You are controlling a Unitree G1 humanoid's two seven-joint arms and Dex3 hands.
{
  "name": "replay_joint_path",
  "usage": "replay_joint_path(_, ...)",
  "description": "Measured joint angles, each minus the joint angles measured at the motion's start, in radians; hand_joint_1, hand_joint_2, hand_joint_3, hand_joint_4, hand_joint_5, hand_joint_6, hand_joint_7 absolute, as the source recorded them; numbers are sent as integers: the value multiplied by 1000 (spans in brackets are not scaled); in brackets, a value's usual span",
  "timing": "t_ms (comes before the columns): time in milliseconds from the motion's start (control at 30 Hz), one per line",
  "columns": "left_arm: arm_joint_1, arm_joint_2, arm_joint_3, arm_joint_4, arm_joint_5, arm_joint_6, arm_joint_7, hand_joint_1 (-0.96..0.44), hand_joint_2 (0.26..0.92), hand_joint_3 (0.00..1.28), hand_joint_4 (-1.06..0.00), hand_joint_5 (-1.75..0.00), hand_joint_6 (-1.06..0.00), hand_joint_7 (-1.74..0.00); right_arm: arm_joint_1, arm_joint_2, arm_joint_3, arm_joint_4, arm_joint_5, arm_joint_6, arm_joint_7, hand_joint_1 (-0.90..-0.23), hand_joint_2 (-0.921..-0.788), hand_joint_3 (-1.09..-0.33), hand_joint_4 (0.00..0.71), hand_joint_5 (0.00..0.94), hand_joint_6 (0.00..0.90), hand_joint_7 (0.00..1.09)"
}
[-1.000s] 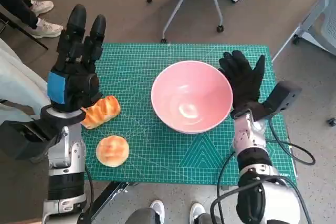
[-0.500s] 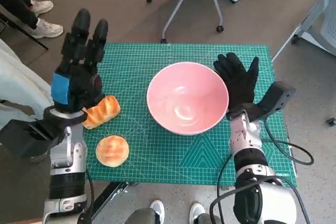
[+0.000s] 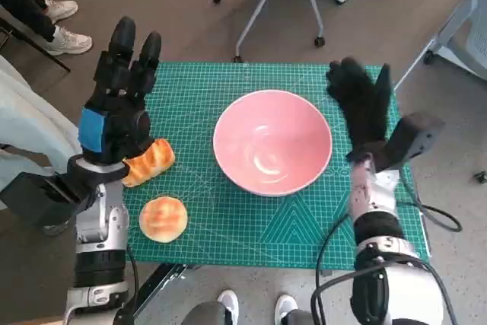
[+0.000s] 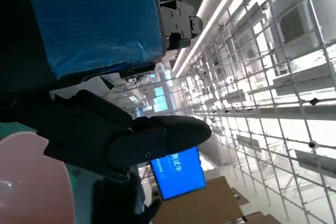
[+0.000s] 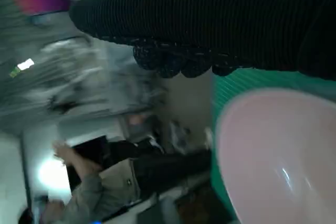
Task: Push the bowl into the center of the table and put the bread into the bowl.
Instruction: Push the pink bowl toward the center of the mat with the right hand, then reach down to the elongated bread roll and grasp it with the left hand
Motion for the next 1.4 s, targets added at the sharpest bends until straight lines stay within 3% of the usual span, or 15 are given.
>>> replay_joint_path(200,-23,-23,-8,7,-5,1,0,-696,921,560,-65,-8,-33,-105,13,-2,24,-93,14,-150,85,-749,-921,-780,177,13,237,165)
replay_joint_path(400,-52,-48,-31,32,6,-4,0,-706,921,560,-55,-2,-20,-104,65,16,58,-244,79,-209,198,-737,-921,-777,180,10,225,193)
replay_joint_path(533,-71,-61,-49,47,23,-7,0,-706,921,564,-48,-1,-15,-106,108,23,88,-379,133,-181,259,-736,-921,-759,186,3,109,412)
replay_joint_path(700,-99,-69,-70,59,49,-27,0,-709,921,585,-49,-2,-11,-113,143,19,120,-505,162,-128,283,-735,-921,-751,186,0,45,528)
replay_joint_path(1100,-165,-50,-115,65,96,-36,-11,-718,921,570,-71,-11,0,-142,174,-6,138,-625,179,-43,285,-735,-921,-747,179,0,17,579)
replay_joint_path(1267,-158,44,-115,11,220,-22,2,-733,921,509,-18,-2,1,-105,196,-7,145,-668,177,-33,268,-730,-921,-745,180,1,15,586)
replay_joint_path(1400,-141,186,-96,-96,321,81,4,-759,921,407,-4,0,0,-58,209,-9,149,-687,177,-30,256,-727,-921,-744,181,1,14,588)
